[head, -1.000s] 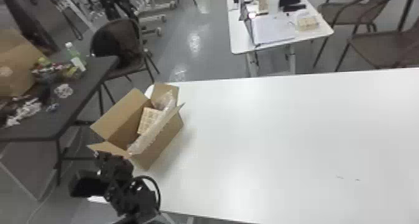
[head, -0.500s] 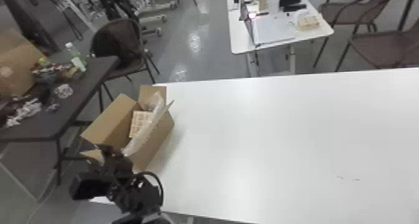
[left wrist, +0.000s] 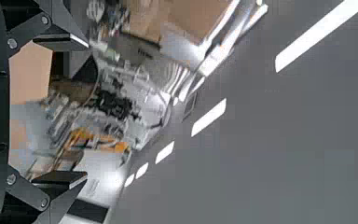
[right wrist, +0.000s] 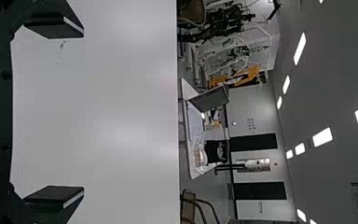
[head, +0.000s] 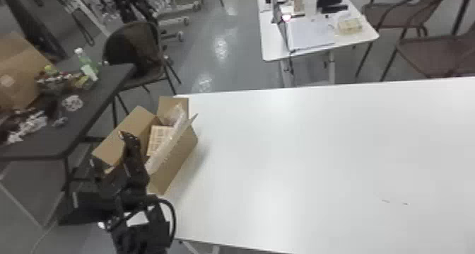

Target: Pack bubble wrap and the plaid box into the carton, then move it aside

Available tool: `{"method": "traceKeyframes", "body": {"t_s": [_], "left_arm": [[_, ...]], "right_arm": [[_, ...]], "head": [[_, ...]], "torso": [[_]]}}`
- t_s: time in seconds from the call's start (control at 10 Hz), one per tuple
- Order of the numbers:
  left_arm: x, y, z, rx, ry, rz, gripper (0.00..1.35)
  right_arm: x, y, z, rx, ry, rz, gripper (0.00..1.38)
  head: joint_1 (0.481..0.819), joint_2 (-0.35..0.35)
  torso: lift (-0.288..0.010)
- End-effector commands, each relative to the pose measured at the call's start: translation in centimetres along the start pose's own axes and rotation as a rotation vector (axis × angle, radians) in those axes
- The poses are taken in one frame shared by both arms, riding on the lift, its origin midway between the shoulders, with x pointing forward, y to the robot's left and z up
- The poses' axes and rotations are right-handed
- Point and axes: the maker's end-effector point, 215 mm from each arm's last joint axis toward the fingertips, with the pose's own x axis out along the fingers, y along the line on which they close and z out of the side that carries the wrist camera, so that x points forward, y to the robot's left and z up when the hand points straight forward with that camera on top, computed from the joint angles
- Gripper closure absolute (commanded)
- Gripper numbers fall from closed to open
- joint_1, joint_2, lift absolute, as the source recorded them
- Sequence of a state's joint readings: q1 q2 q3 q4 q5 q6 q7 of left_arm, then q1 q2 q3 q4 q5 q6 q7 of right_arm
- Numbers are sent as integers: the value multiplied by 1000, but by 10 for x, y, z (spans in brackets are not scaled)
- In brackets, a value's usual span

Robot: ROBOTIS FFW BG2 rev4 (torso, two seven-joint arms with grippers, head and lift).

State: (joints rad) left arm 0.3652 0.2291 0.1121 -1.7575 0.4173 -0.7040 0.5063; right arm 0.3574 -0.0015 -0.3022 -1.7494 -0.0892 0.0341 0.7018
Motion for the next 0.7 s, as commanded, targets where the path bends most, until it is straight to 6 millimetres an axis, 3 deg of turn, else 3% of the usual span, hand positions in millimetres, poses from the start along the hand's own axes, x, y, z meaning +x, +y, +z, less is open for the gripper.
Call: {"method": "traceKeyframes", "body": {"t_s": [0.0,0.1,0.3,0.4,0.6], "left_arm": [[-27,-60,-20,43,113,-182,300],[-53,-99,-45,46,193,-322,300],[-98,-124,-85,108,324,-506,300],[-121,-125,-104,166,391,-615,300],[-156,-85,-128,267,493,-620,300]], "right_arm": [[-10,5,6,-36,-16,-12,111],[-18,11,10,-75,-31,-39,107],[-30,25,13,-137,-56,-59,113],[-35,37,6,-165,-45,-51,114],[-43,41,4,-190,-71,-62,114]], "head": [[695,312],[695,252],[695,113],[695,79],[695,62]], "torso": [[-102],[-102],[-102],[-102],[-102]]}}
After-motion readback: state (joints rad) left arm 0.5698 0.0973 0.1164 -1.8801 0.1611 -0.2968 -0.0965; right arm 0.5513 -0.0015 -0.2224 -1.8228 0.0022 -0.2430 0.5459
